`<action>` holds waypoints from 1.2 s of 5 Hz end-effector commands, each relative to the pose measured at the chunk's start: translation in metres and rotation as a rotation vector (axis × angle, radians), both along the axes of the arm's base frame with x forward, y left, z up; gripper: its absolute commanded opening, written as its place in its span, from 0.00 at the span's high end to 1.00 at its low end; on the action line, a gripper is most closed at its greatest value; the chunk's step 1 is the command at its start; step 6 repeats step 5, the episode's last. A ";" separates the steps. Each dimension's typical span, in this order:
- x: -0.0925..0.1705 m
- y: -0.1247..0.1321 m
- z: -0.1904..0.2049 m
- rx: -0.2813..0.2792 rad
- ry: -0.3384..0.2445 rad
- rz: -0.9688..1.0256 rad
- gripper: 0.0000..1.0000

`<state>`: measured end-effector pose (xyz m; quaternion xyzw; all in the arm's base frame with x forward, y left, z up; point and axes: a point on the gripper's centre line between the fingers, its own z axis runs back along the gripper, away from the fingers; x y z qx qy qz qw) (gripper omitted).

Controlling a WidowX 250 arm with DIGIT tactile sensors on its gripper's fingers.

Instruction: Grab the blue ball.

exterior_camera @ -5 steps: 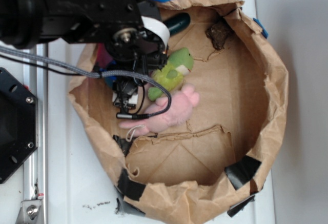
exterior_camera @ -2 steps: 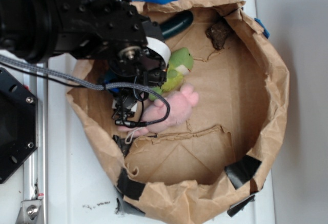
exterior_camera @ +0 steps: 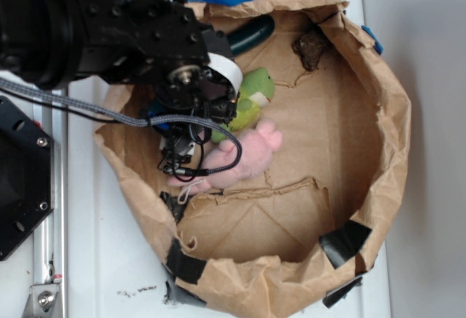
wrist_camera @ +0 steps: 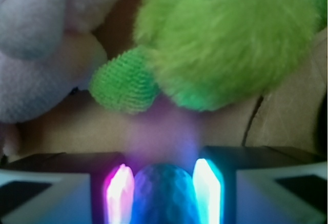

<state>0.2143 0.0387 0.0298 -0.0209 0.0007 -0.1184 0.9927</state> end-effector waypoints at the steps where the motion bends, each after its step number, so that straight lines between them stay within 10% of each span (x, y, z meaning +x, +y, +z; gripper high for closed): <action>1: 0.020 -0.017 0.080 -0.050 -0.162 0.133 1.00; 2: 0.024 -0.034 0.131 -0.028 -0.282 0.208 1.00; 6: 0.032 -0.041 0.157 -0.063 -0.216 0.287 1.00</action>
